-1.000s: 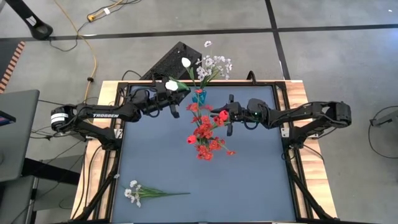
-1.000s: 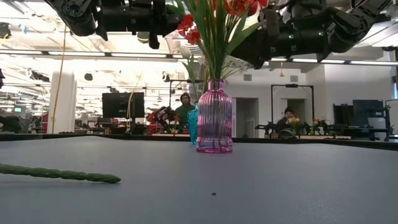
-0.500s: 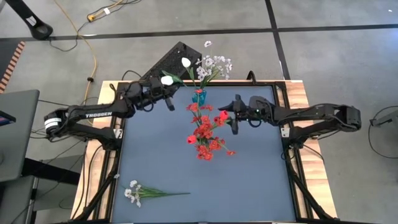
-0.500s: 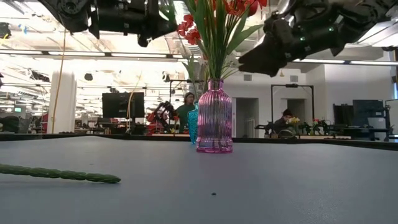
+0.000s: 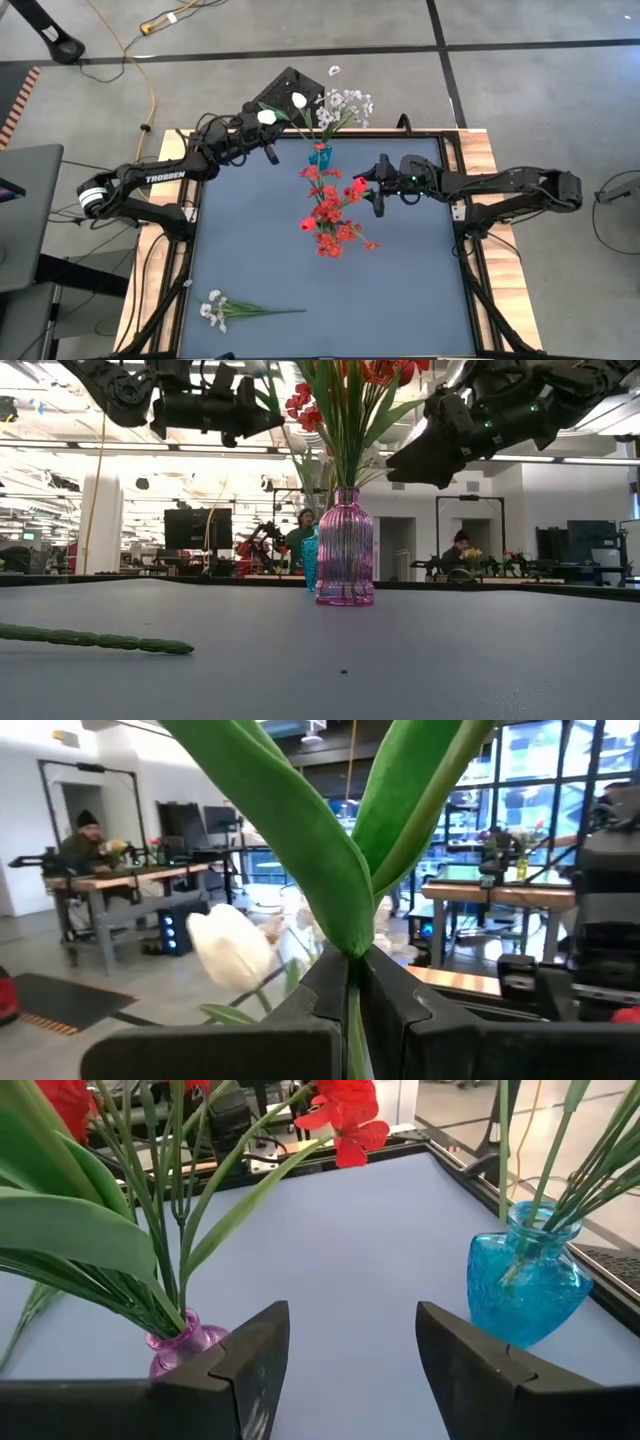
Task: Sort flowers into vase by color
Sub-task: Put the white tulip into the blue vase
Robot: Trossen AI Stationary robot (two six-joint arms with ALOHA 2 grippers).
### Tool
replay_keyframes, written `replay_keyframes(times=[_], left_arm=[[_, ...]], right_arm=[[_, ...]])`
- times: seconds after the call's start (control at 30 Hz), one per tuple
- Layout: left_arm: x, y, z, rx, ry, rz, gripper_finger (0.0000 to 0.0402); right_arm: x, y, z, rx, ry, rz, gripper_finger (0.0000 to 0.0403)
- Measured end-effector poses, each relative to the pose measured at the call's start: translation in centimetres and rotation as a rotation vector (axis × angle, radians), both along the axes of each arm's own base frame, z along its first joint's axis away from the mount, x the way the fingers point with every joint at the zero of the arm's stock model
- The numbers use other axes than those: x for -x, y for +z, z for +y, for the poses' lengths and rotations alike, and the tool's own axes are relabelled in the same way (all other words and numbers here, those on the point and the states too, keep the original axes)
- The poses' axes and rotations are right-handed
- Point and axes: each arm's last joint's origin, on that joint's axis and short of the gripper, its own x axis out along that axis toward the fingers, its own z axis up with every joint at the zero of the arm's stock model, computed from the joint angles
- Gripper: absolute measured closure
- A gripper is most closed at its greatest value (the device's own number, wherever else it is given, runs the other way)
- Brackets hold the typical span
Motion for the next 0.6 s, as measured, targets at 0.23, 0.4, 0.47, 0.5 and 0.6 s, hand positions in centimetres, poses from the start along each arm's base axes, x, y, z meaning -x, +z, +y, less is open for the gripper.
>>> replay_keyframes(times=[0.23, 0.4, 0.47, 0.5, 0.6], left_arm=[[0.1, 0.4, 0.0, -0.027, 0.009, -0.031, 0.0401], [-0.2, 1.6, 0.2, -0.037, 0.013, -0.024, 0.0401], [-0.4, 1.8, 0.3, -0.036, 0.015, 0.009, 0.0401], [-0.5, 1.9, 0.4, -0.032, 0.016, 0.018, 0.0401], [-0.5, 1.8, 0.4, -0.029, 0.017, 0.027, 0.0401]], right_arm=[[0.1, 0.0, -0.2, 0.0, -0.008, 0.001, 0.0158], [0.1, 0.0, -0.2, 0.0, -0.009, 0.0, 0.0158], [0.0, 0.0, -0.2, 0.0, -0.008, 0.0, 0.0158], [0.0, 0.0, -0.2, 0.0, -0.007, 0.0, 0.0159], [0.0, 0.0, -0.2, 0.0, -0.007, 0.0, 0.0159]])
